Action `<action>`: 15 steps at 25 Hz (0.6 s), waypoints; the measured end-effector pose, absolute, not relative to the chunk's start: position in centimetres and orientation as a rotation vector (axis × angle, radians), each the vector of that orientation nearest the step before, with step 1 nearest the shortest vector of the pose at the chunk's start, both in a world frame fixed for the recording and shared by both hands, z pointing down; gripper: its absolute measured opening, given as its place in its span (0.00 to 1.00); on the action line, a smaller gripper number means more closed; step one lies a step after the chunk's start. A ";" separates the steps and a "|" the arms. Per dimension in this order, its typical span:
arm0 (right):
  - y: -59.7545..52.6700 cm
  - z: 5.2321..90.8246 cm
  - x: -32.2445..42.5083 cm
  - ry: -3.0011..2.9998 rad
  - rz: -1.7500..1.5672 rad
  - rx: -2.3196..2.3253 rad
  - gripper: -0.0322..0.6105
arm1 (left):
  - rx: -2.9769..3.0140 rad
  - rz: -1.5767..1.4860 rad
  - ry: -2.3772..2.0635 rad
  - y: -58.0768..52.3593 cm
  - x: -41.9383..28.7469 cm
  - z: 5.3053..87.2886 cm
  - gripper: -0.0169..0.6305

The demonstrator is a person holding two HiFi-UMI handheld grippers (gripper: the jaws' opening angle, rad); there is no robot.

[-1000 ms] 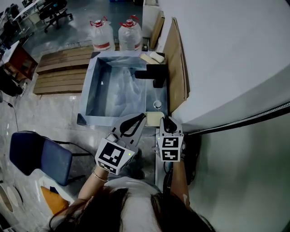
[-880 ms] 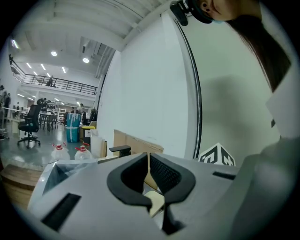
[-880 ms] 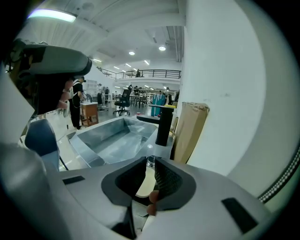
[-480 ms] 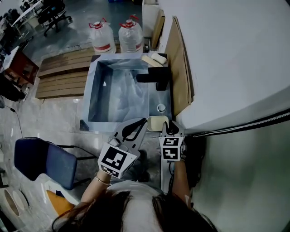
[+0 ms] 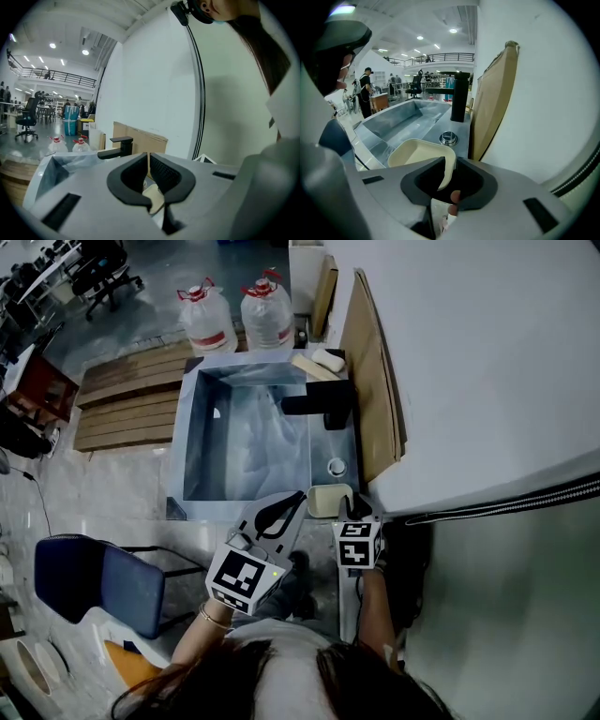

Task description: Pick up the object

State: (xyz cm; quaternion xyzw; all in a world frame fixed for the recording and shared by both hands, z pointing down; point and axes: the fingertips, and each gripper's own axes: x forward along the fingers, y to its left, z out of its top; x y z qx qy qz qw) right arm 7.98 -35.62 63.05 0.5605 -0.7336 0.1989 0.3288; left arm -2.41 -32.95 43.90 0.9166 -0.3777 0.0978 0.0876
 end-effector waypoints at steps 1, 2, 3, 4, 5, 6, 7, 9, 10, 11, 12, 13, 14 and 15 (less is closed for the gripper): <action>-35.7 63.2 8.0 -1.918 0.531 1.469 0.16 | 2.725 0.294 -1.122 -33.0 -2.4 44.0 0.04; -35.8 63.4 8.0 -1.916 0.540 1.472 0.16 | 2.721 0.296 -1.119 -33.0 -2.5 44.1 0.04; -35.9 63.5 8.0 -1.916 0.548 1.478 0.16 | 2.719 0.298 -1.117 -33.0 -2.6 44.3 0.04; -36.0 63.6 8.0 -1.915 0.558 1.483 0.16 | 2.716 0.299 -1.115 -33.1 -2.6 44.4 0.04; -36.0 63.7 8.0 -1.914 0.571 1.486 0.16 | 2.715 0.301 -1.115 -33.1 -2.7 44.6 0.04; -36.1 63.9 8.1 -1.913 0.583 1.488 0.16 | 2.714 0.304 -1.115 -33.2 -2.7 44.8 0.04; -36.2 64.1 8.1 -1.912 0.592 1.491 0.16 | 2.714 0.307 -1.116 -33.3 -2.7 44.9 0.04; -36.3 64.2 8.4 -1.909 0.601 1.505 0.16 | 2.713 0.309 -1.117 -33.4 -2.6 45.0 0.04; -36.3 64.1 8.5 -1.906 0.602 1.514 0.16 | 2.712 0.309 -1.118 -33.5 -2.6 45.0 0.04; -36.3 64.1 8.5 -1.904 0.603 1.522 0.16 | 2.711 0.308 -1.118 -33.5 -2.5 45.0 0.04; -36.3 64.1 8.6 -1.902 0.606 1.529 0.15 | 2.709 0.305 -1.119 -33.5 -2.5 45.0 0.04; -36.4 64.1 8.7 -1.900 0.610 1.535 0.14 | 2.706 0.303 -1.120 -33.5 -2.5 45.0 0.04; -36.4 64.2 8.8 -1.900 0.615 1.541 0.14 | 2.704 0.302 -1.123 -33.6 -2.5 45.0 0.04; -36.5 64.2 8.8 -1.902 0.620 1.549 0.13 | 2.702 0.303 -1.127 -33.6 -2.5 44.9 0.04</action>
